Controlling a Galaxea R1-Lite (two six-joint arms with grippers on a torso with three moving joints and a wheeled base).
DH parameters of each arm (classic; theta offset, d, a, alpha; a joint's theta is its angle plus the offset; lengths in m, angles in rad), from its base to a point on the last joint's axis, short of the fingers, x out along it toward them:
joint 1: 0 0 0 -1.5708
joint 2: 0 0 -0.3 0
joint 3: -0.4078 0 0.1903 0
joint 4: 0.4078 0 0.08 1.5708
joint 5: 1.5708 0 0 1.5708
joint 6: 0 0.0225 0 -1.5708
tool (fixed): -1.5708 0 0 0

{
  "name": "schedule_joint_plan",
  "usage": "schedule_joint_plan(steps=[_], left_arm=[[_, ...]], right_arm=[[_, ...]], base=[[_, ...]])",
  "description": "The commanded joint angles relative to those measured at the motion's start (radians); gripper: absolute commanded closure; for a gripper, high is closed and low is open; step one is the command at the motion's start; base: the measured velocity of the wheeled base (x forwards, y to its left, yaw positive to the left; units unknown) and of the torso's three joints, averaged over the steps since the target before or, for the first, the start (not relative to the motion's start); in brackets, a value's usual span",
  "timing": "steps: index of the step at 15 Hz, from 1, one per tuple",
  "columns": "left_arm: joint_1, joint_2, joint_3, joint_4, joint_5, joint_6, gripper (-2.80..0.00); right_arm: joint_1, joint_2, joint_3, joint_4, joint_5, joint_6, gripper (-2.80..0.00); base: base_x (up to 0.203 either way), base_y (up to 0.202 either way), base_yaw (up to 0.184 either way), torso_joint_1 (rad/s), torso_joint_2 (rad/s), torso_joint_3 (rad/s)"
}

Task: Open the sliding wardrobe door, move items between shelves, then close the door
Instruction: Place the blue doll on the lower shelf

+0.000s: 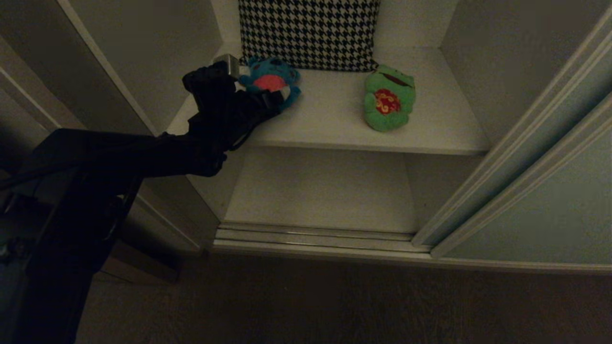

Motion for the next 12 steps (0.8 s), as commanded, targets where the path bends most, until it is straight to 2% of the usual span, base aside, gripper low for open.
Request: schedule_joint_plan(steps=[1,2,12], left_arm=[[0.001,0.0,-0.002,0.0,0.011,-0.003,-2.8],[0.001,0.0,-0.002,0.001,0.011,-0.006,0.0],[0.002,-0.036,-0.002,-0.005,0.018,-0.009,0.0]], right_arm=[[0.0,0.0,0.002,0.0,0.0,0.0,0.0],[0.0,0.001,0.002,0.0,0.0,-0.001,0.0],[0.0,0.0,0.002,0.0,0.0,0.0,0.0]], base=[[0.0,0.0,0.0,0.0,0.0,0.0],[0.0,0.0,0.0,0.0,0.0,0.0],[0.0,0.0,0.0,0.0,0.0,0.0]])
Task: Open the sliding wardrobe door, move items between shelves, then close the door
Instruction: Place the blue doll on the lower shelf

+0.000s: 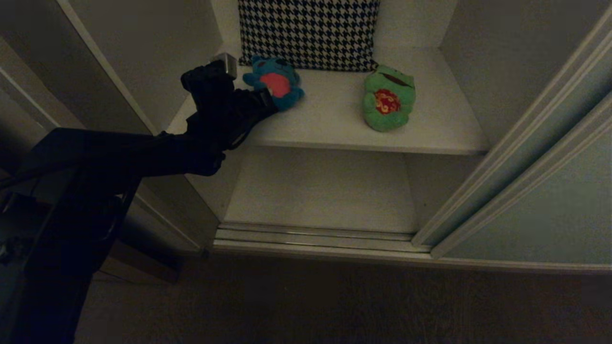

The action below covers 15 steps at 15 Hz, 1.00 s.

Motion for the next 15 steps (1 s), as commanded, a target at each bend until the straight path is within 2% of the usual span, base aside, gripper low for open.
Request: schedule_joint_plan(steps=[1,5,7,9,11,13,15], left_arm=[[0.0,-0.061,0.0,0.001,0.004,-0.003,0.0],[-0.001,-0.217,0.015,0.05,0.018,-0.001,0.0],[-0.003,-0.34,0.043,0.157,0.022,0.011,0.0],[-0.011,-0.5,0.118,0.302,0.023,0.063,0.0],[-0.016,-0.677,0.273,0.41,0.022,0.141,0.0],[-0.018,-0.869,0.479,0.5,0.023,0.204,0.0],[-0.018,-1.097,0.735,0.597,0.023,0.245,0.0]], right_arm=[[0.0,0.0,0.002,0.0,0.0,0.0,0.0],[0.0,0.0,0.002,0.0,0.0,0.0,0.0],[0.0,0.002,0.002,0.0,0.0,0.0,0.0],[0.0,0.002,0.002,0.0,0.0,0.0,0.0],[0.0,0.001,0.0,0.0,0.0,0.0,0.0],[0.0,0.0,0.002,0.0,0.0,0.0,0.0],[0.0,0.0,0.002,0.0,0.0,0.0,0.0]], base=[[0.0,0.0,0.0,0.0,0.0,0.0],[0.0,0.0,0.0,0.0,0.0,0.0],[0.0,0.0,0.0,0.0,0.0,0.0],[0.0,0.0,0.0,0.0,0.0,0.0],[0.0,0.0,0.0,0.0,0.0,0.0],[0.0,0.0,0.0,0.0,0.0,0.0],[0.0,0.0,0.0,0.0,0.0,0.0]])
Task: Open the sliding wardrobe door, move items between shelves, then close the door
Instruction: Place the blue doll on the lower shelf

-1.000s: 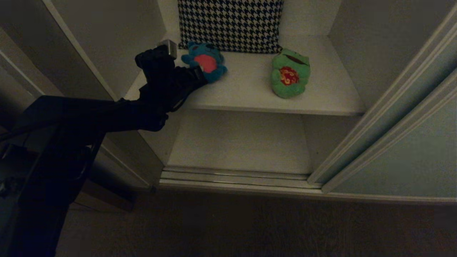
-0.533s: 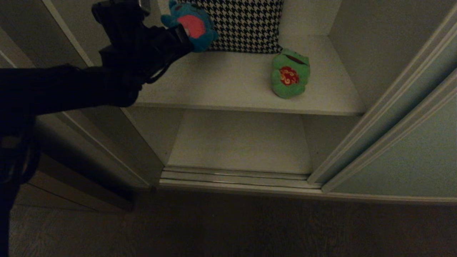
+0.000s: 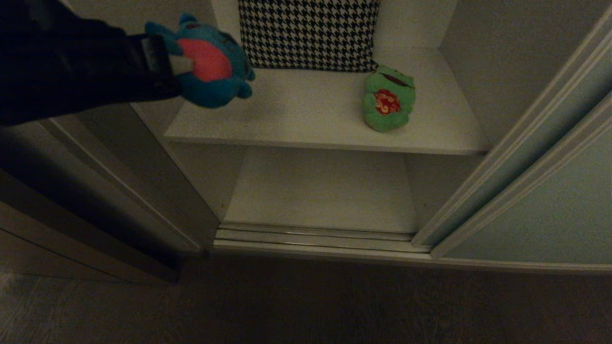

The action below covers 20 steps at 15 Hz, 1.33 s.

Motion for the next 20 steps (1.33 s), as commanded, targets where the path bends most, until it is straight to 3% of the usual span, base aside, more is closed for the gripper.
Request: schedule_joint_plan(steps=[1,6,10,12,16,20], left_arm=[[0.004,-0.313,0.249,0.07,-0.001,0.017,0.0],[0.1,-0.825,0.805,0.227,-0.041,0.05,0.0],[0.19,-1.111,1.115,0.234,-0.052,0.108,0.0],[0.209,-1.126,1.205,0.181,-0.049,0.12,0.0],[0.211,-1.127,1.335,-0.075,-0.017,0.147,0.0],[0.211,-1.129,1.312,-0.071,-0.019,0.17,0.0]], right_arm=[[0.0,0.0,0.002,0.0,0.0,-0.001,0.0],[0.0,0.0,0.002,0.0,0.0,0.0,0.0],[0.0,0.0,0.002,0.0,0.0,0.0,0.0],[0.0,0.0,0.002,0.0,0.0,0.0,0.0],[0.0,0.0,0.002,0.0,0.0,0.0,0.0],[0.0,0.0,0.002,0.0,0.0,0.0,0.0]], base=[[0.0,0.0,0.0,0.0,0.0,0.0],[0.0,0.0,0.0,0.0,0.0,0.0],[0.0,0.0,0.0,0.0,0.0,0.0],[0.0,0.0,0.0,0.0,0.0,0.0],[0.0,0.0,0.0,0.0,0.0,0.0],[0.0,0.0,0.0,0.0,0.0,0.0]])
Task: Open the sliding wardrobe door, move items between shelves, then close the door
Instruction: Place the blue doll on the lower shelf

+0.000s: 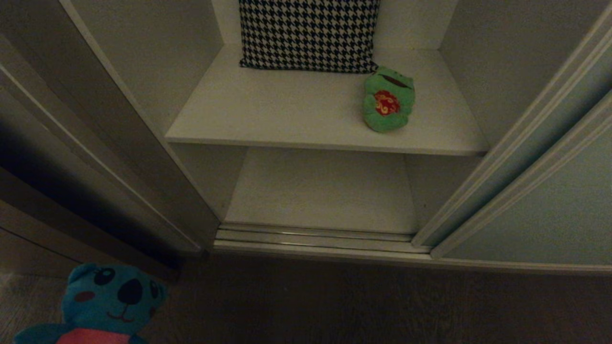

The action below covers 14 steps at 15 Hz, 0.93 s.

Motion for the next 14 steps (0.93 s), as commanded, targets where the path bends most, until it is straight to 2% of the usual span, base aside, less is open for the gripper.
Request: schedule_joint_plan(steps=[1,4,6,8,10,12,14], left_arm=[[0.003,0.005,-0.009,-0.007,-0.003,0.013,0.0],[0.0,0.008,0.001,-0.005,0.001,0.036,0.0],[0.044,-0.031,0.006,0.01,-0.023,0.037,0.0],[0.083,-0.161,-0.016,0.123,-0.069,0.036,0.0],[0.097,-0.264,-0.041,0.267,-0.054,0.035,0.0],[0.103,-0.272,-0.045,0.305,-0.017,-0.028,0.0],[0.103,-0.27,-0.044,0.304,-0.019,-0.025,0.0]], right_arm=[[0.0,0.0,0.002,0.0,0.0,0.0,0.0],[0.0,0.0,0.002,0.0,0.0,-0.001,0.0],[0.0,0.001,0.002,0.0,0.0,0.0,0.0],[0.0,0.0,0.002,0.0,0.0,0.0,0.0],[0.0,0.0,0.002,0.0,0.0,0.0,0.0],[0.0,0.0,0.002,0.0,0.0,0.0,0.0],[0.0,0.0,0.002,0.0,0.0,0.0,0.0]], base=[[0.0,0.0,0.0,0.0,0.0,0.0],[0.0,0.0,0.0,0.0,0.0,0.0],[0.0,0.0,0.0,0.0,0.0,0.0],[0.0,0.0,0.0,0.0,0.0,0.0],[0.0,0.0,0.0,0.0,0.0,0.0],[0.0,0.0,0.0,0.0,0.0,0.0],[0.0,0.0,0.0,0.0,0.0,0.0]])
